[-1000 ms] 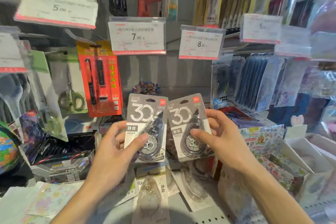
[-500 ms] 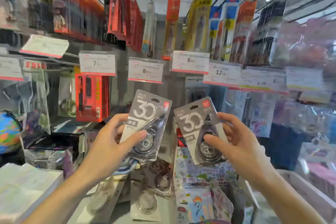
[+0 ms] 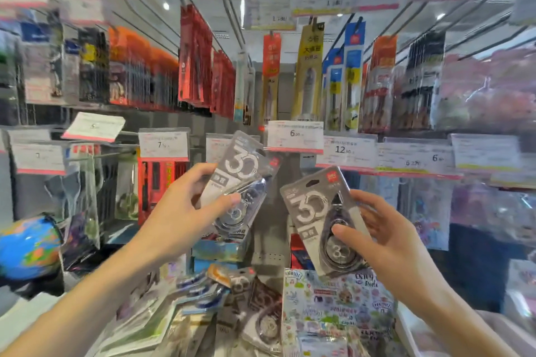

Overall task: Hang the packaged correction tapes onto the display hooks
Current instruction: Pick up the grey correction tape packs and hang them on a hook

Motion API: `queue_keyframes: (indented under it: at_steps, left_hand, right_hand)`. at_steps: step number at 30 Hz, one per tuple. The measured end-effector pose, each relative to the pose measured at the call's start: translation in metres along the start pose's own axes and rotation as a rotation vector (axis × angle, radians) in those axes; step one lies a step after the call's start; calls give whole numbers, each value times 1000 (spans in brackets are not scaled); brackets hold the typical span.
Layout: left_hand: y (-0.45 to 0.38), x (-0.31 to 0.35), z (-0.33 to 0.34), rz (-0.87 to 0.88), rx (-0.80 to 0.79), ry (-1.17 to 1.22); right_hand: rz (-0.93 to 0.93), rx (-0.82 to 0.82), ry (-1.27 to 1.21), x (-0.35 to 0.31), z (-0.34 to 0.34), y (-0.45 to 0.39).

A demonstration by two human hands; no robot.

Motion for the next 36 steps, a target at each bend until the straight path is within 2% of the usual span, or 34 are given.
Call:
queue_keyframes:
  at_steps: [6,21,36]
  left_hand:
    - [-10,0,-10,51,29,56]
    - [-21,0,-20,119,61,59]
    - [-17,-1,-16,112,43,96]
  right_hand:
    - [5,-63,53,7,18,-5]
    - [-72,103,-153,8,58,-43]
    - [-49,112,-187,5,68,-49]
Point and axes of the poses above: each hand's wrist, its own y-axis away from the middle knuckle, its own z-axis out of the palm, x = y × z, the point moved 3 cm from there along -y, towards the middle knuckle, and after that the axes turned 4 degrees about z, right-handed, at the moved point
